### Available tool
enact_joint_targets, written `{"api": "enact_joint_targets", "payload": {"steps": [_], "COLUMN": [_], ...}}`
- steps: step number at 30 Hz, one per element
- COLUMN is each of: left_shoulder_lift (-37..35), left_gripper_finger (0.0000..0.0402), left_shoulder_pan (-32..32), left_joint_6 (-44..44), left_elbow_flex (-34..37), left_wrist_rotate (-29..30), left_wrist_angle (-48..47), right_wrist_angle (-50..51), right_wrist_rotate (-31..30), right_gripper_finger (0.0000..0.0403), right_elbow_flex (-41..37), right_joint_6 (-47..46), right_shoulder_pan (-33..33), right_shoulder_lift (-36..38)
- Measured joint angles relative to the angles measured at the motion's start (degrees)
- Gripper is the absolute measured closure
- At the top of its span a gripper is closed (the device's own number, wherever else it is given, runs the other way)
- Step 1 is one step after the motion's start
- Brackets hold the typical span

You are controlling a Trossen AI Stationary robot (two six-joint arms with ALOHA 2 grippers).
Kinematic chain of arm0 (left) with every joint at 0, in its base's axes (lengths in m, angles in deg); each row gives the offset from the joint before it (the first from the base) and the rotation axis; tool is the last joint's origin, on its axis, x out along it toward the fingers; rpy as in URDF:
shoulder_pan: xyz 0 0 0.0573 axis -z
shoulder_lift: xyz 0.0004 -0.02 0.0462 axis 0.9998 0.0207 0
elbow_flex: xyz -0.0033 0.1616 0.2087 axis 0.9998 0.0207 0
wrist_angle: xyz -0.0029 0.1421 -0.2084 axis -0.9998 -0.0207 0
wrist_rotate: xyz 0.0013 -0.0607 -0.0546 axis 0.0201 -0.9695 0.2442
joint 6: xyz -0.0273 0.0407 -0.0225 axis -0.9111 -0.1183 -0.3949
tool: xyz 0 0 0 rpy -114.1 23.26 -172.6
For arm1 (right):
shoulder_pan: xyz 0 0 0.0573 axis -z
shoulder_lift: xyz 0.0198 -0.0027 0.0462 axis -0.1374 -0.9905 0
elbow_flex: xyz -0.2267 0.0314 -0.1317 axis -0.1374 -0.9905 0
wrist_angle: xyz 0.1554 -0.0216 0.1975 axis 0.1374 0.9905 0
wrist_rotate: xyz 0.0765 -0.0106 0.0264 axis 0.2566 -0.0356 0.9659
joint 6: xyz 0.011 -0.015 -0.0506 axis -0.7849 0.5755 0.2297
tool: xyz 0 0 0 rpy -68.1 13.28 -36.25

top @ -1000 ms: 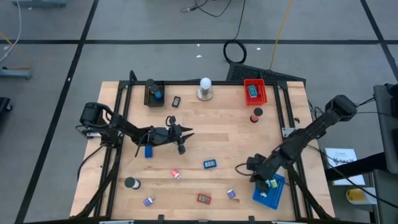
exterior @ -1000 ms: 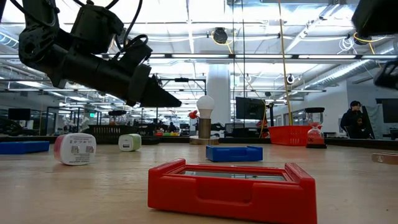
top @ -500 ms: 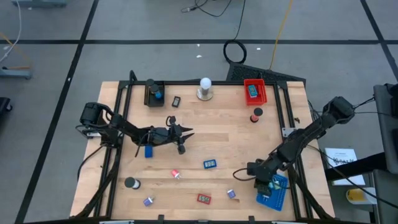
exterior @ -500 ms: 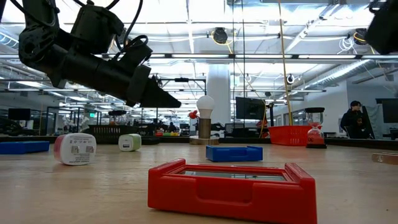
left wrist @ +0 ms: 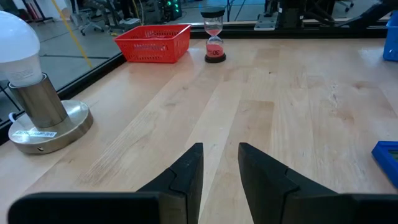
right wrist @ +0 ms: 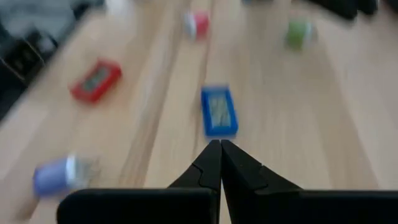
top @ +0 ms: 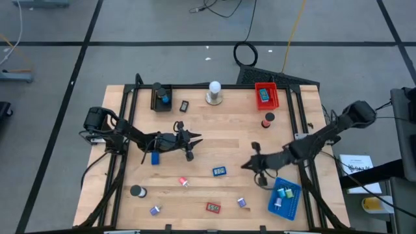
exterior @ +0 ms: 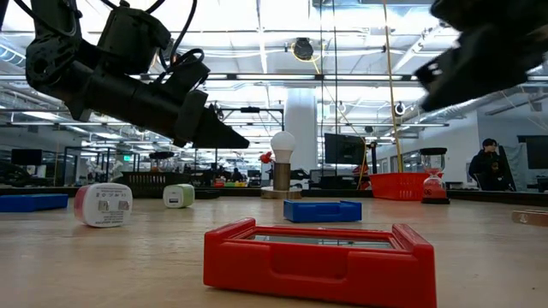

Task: Pick & Place Office items
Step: Put the right blue digital clock into the red bin

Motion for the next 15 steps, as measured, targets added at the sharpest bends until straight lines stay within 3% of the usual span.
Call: {"api": "enact_joint_targets", "payload": {"steps": [6,11,15], "left_shoulder_lift": [0.0,-0.2,-3.4], "left_gripper_finger": [0.0293,0.0298,0.0333], "left_shoulder_pan": [0.0,0.6,2.4], "left_joint_6": [-0.2,0.3,1.8], "left_elbow_flex": [0.0,0.0,0.0], "left_wrist_rotate": [0.0,0.8,2.1], "left_wrist_angle": [0.0,0.0,-1.8], "right_wrist_angle": [-33.3,-41.4,-43.6], "right_wrist_rotate": [4.5,5.5,5.5], "right_gripper_finger": [0.0403,0.0403,0.0403], "right_elbow_flex": [-11.7,-13.8,-13.7], "right_joint_6": [10.6,15.7,20.3], "right_shoulder_pan": [9.6,13.8,15.0], "right_shoulder_lift": [-0.6,-0.6,-0.7]}}
